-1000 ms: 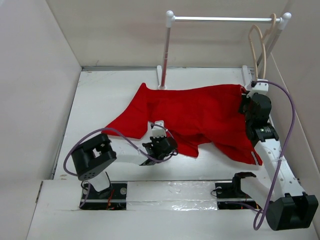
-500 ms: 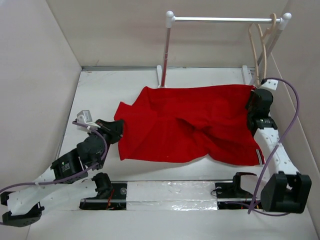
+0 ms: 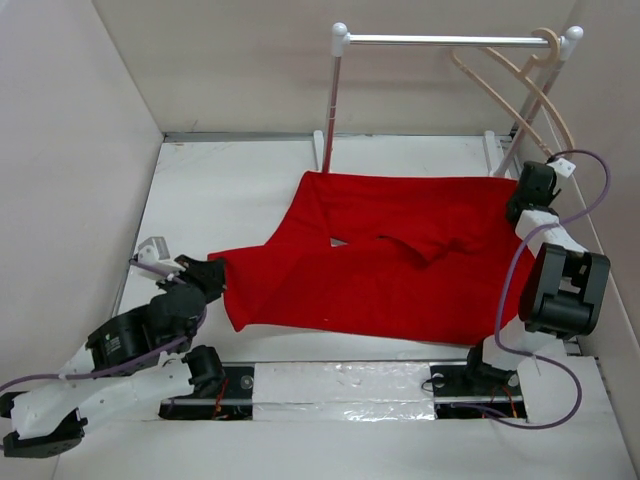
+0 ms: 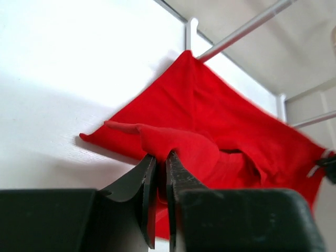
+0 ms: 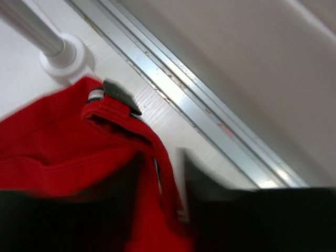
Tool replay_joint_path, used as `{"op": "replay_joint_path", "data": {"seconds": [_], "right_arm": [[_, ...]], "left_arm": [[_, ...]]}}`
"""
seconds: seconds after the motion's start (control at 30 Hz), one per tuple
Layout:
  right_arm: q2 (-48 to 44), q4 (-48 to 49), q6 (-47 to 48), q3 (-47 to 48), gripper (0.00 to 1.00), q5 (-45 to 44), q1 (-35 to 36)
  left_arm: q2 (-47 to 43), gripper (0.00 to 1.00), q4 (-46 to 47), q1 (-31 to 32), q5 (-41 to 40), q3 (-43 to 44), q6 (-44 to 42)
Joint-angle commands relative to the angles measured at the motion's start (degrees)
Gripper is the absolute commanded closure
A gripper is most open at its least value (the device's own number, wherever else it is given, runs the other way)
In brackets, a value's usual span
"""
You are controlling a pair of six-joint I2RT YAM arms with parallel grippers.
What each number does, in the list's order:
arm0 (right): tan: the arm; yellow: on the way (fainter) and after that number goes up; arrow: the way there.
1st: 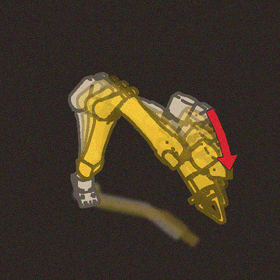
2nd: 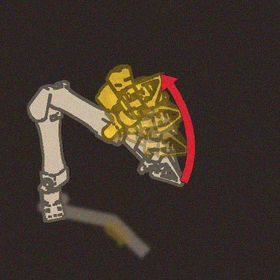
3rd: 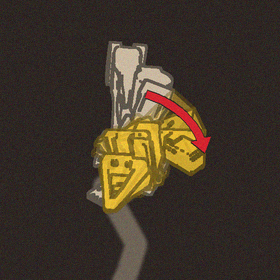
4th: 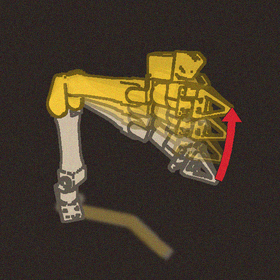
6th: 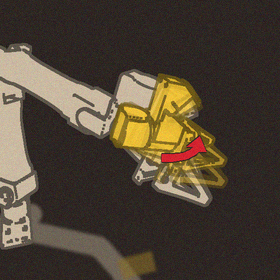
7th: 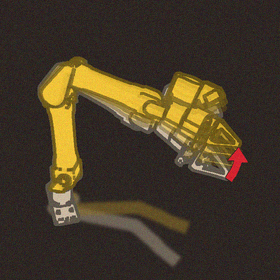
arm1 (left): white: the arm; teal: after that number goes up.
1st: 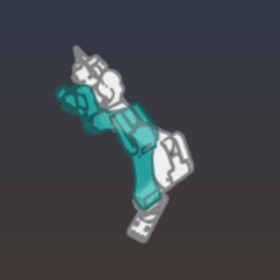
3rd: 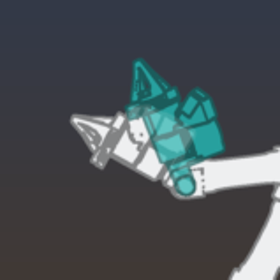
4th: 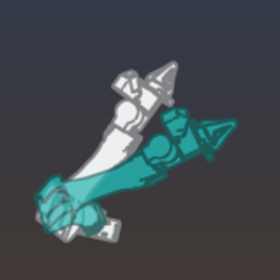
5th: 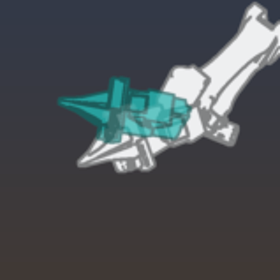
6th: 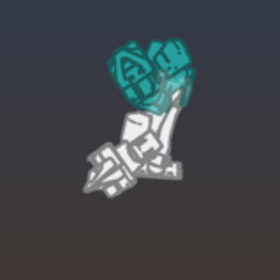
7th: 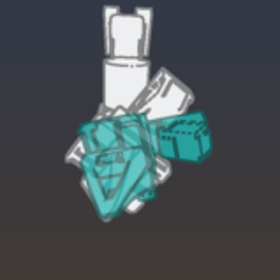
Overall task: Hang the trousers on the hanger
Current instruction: Flatten out the trousers at the center of the board.
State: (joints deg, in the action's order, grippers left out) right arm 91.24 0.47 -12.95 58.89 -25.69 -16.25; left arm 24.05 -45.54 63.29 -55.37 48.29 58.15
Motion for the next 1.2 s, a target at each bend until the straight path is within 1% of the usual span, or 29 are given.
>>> {"op": "replay_joint_path", "data": {"seconds": [0.0,0.03,0.07,0.1,0.13,0.17,0.2,0.27,0.33,0.37,0.4,0.43,0.47,0.5,0.53,0.57,0.6,0.63,0.67,0.7,0.73,0.77,0.8,0.83,0.87,0.93,0.97,1.07,1.17], "right_arm": [[-0.1,5.6,-3.3,3.2,0.44,1.4,-0.1],[-0.7,6.2,-3.7,2.1,0.28,1.3,0.9],[-2.6,7.4,-4.3,1.1,0.07,1.3,1.6],[-4.0,7.9,-5.4,-1.5,0.02,2.0,1.6],[-5.7,8.4,-5.8,-3.1,0.01,2.7,2.2],[-7.7,9.9,-6.0,-4.7,0.01,3.4,3.7],[-12.0,10.8,-6.3,-6.6,0.01,3.6,4.6],[-16.7,11.8,-6.8,-12.3,0.02,6.3,6.1],[-23.7,15.7,-6.9,-19.3,0.04,8.1,9.8],[-25.8,17.1,-6.8,-21.6,0.09,10.0,11.4],[-27.5,18.4,-6.7,-23.7,0.14,10.7,15.1],[-30.0,19.1,-6.6,-25.5,0.2,11.5,16.8],[-30.9,19.7,-6.1,-28.3,0.48,14.1,18.7],[-31.7,20.6,-4.8,-29.5,0.69,15.3,20.8],[-32.5,21.3,-3.8,-30.6,0.86,16.3,25.7],[-32.7,20.7,-2.6,-31.1,1.0,18.4,28.0],[-32.8,19.6,0.1,-31.0,1.0,19.4,30.3],[-33.0,18.6,1.2,-31.2,1.0,20.1,34.7],[-34.1,17.3,2.1,-31.5,1.0,20.9,36.5],[-34.8,16.6,3.2,-32.3,1.0,20.9,38.1],[-35.5,16.1,3.8,-32.8,1.0,21.4,39.4],[-36.6,15.9,4.2,-33.3,1.0,22.6,40.9],[-36.9,15.8,4.2,-33.8,1.0,23.3,40.9],[-37.3,15.4,4.5,-34.6,1.0,24.3,41.8],[-37.5,15.0,4.7,-35.0,1.0,25.2,41.8],[-38.3,14.6,5.7,-35.9,1.0,25.3,43.1],[-38.7,15.0,5.9,-36.2,1.0,25.3,44.0],[-39.0,17.6,7.2,-37.2,1.0,27.5,45.7],[-38.1,16.2,8.1,-36.3,0.95,28.2,47.0]], "left_arm": [[-1.8,0.92,-5.9,-0.1,-6.9,-1.1,10.5],[-1.2,0.91,-7.5,-0.1,-6.8,-1.0,13.9],[-0.9,0.89,-9.5,-0.1,-6.9,-0.4,16.1],[-0.6,0.88,-13.5,-0.1,-7.0,0.0,18.5],[-0.5,0.85,-14.9,-0.1,-7.4,0.4,21.6],[-0.8,0.72,-15.3,-0.1,-7.4,0.7,21.7],[-1.1,0.63,-14.5,-0.1,-7.2,0.7,20.9],[-2.2,0.47,-13.3,-0.1,-6.3,0.4,18.6],[-2.3,0.42,-7.9,-0.1,-6.2,-0.6,14.6],[-1.6,0.44,-5.5,-0.1,-5.9,-1.4,12.4],[-0.7,0.46,1.4,-0.1,-5.5,-1.4,6.5],[2.5,0.48,5.4,-0.1,-3.5,-1.5,2.5],[5.1,0.54,9.5,-0.1,-2.6,-1.2,-1.2],[8.0,0.57,14.1,-0.1,-2.3,-0.7,-4.9],[14.7,0.6,15.7,-0.1,-1.7,-0.1,-6.2],[18.5,0.67,17.0,-0.6,-1.6,1.4,-7.4],[22.1,0.72,19.3,-0.6,-1.3,2.0,-8.4],[29.1,0.75,20.8,-0.6,-0.4,2.7,-10.7],[32.5,0.8,22.6,-1.1,0.8,3.6,-12.1],[35.3,0.83,27.9,-3.1,2.4,3.7,-14.1],[40.5,0.85,31.4,-4.7,5.0,3.6,-19.6],[42.9,0.85,35.5,-6.9,12.5,2.9,-22.4],[45.1,0.85,41.0,-12.0,17.2,2.8,-24.2],[47.5,0.85,42.9,-13.7,21.6,2.9,-25.1],[51.9,0.8,44.7,-14.8,26.5,3.7,-26.6],[56.4,0.74,45.2,-14.8,27.3,5.9,-27.7],[60.9,0.66,45.2,-14.8,27.7,9.2,-29.4],[68.5,0.63,44.1,-13.5,27.9,14.4,-30.6],[73.2,0.59,44.3,-13.5,30.2,16.7,-31.3]]}}
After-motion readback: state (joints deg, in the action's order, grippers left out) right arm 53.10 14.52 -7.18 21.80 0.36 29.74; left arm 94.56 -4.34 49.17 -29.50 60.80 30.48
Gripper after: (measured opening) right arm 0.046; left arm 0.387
